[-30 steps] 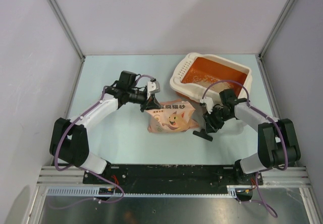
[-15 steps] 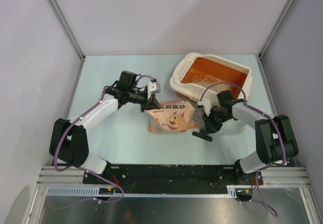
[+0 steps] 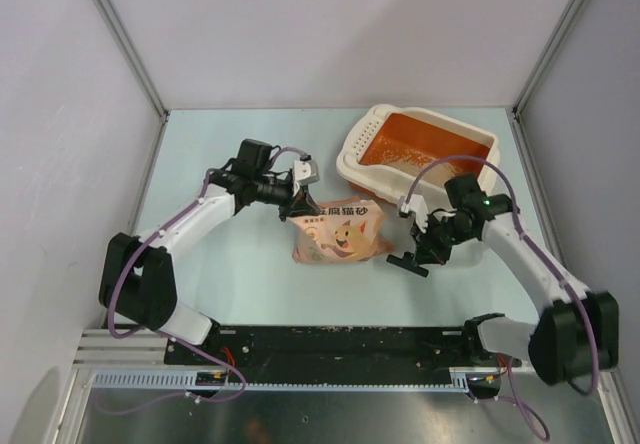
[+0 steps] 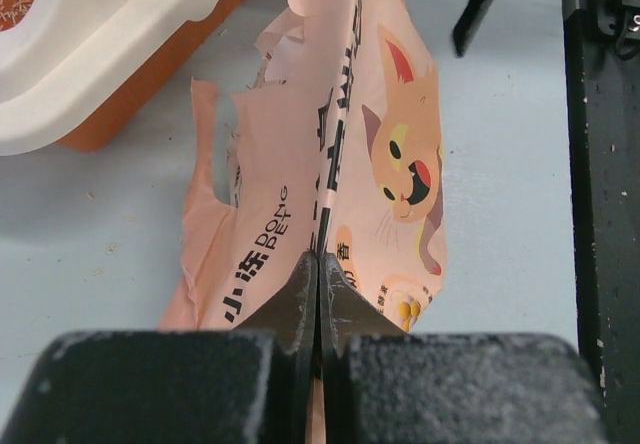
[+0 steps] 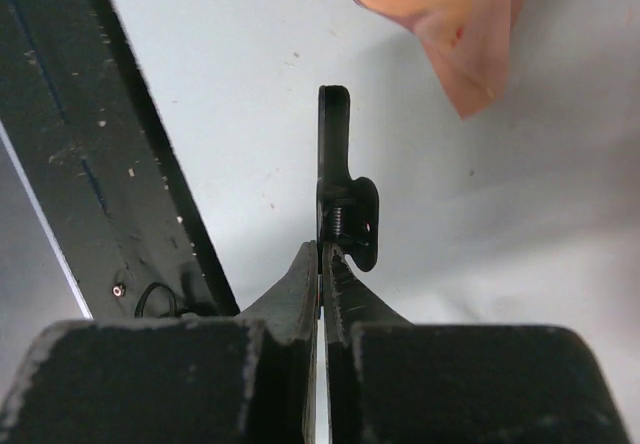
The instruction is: Fill the litter box with clean litter
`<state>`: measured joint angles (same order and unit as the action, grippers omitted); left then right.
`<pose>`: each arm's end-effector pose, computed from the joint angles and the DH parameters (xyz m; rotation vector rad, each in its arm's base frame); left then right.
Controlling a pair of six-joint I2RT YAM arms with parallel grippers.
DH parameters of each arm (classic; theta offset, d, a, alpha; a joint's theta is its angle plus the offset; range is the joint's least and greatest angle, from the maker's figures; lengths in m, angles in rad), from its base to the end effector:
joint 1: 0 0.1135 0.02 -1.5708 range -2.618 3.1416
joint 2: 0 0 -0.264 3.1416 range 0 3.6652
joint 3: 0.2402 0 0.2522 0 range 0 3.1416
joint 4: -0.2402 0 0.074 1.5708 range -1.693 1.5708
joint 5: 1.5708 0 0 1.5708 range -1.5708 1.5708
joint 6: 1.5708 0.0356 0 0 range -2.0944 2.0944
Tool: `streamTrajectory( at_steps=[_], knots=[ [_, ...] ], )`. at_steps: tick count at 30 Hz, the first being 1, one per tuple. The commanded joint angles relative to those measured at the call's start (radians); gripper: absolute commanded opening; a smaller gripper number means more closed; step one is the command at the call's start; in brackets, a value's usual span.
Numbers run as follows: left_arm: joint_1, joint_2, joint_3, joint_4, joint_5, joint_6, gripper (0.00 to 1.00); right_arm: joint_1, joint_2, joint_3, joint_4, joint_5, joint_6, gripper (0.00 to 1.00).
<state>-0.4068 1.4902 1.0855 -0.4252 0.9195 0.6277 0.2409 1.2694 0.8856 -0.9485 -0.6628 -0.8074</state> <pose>0.2754 -0.1495 0.2648 1.4194 1.6606 -0.9639 0.2039 0.0726 0.2303 -1.4084 2.2200 0.7799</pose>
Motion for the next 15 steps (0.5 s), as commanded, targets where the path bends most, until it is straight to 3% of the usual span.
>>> streamTrajectory(
  at_steps=[1,4,5,7,11,15],
  knots=[
    [-0.004,0.002,0.059,0.008,0.018,-0.019,0.01,0.055,-0.171,0.075,-0.159,-0.052,-0.105,0.0],
    [-0.006,0.004,0.066,0.006,0.018,-0.026,0.03,0.161,-0.248,0.108,-0.106,-0.02,-0.069,0.0],
    [-0.01,0.008,0.073,0.006,0.015,-0.028,0.04,0.251,-0.252,0.125,-0.016,0.035,-0.012,0.0],
    [-0.015,0.013,0.083,0.006,0.013,-0.028,0.04,0.296,-0.219,0.156,0.064,0.055,0.014,0.0],
    [-0.023,0.022,0.099,0.008,0.009,-0.028,0.08,0.305,-0.131,0.211,0.161,0.101,0.071,0.0],
    [-0.035,0.028,0.108,0.008,0.002,-0.02,0.18,0.299,-0.085,0.236,0.247,0.126,0.068,0.0]
  ],
)
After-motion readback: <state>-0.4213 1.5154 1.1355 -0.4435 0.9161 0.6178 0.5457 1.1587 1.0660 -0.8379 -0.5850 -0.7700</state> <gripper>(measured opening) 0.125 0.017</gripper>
